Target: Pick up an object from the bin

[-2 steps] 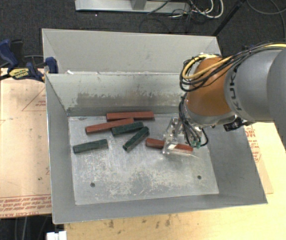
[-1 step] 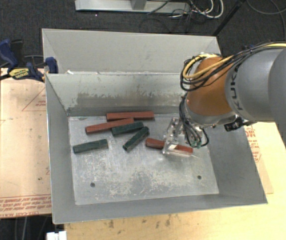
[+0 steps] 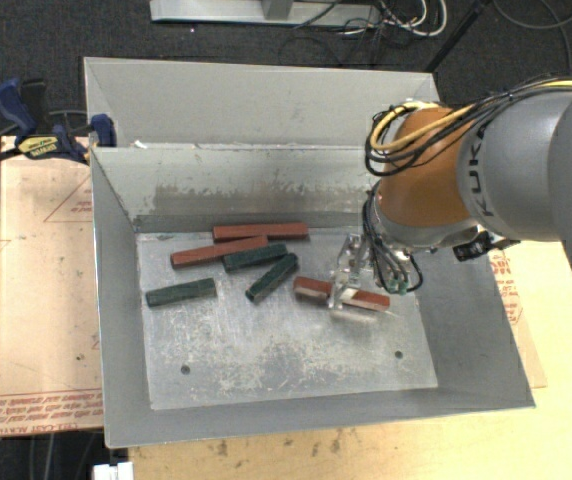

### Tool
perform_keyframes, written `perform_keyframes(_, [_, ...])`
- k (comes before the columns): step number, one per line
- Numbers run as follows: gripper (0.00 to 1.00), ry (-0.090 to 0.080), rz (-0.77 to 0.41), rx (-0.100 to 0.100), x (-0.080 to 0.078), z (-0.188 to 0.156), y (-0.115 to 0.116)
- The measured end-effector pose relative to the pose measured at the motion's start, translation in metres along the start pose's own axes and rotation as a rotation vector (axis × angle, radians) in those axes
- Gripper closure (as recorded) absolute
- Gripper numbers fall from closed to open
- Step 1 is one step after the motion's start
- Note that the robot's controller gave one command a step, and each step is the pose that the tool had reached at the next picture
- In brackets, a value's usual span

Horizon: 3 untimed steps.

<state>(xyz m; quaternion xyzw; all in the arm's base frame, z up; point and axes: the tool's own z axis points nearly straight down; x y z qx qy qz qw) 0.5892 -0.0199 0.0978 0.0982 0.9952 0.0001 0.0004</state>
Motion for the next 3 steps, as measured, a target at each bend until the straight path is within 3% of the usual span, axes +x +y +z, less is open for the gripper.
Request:
perform_keyframes(2, [1.0, -0.004, -0.001, -0.002, -0.001, -0.028, 0.001])
perform_keyframes(3, [1.0, 0.003, -0.001, 0.0, 0.0, -0.04, 0.001])
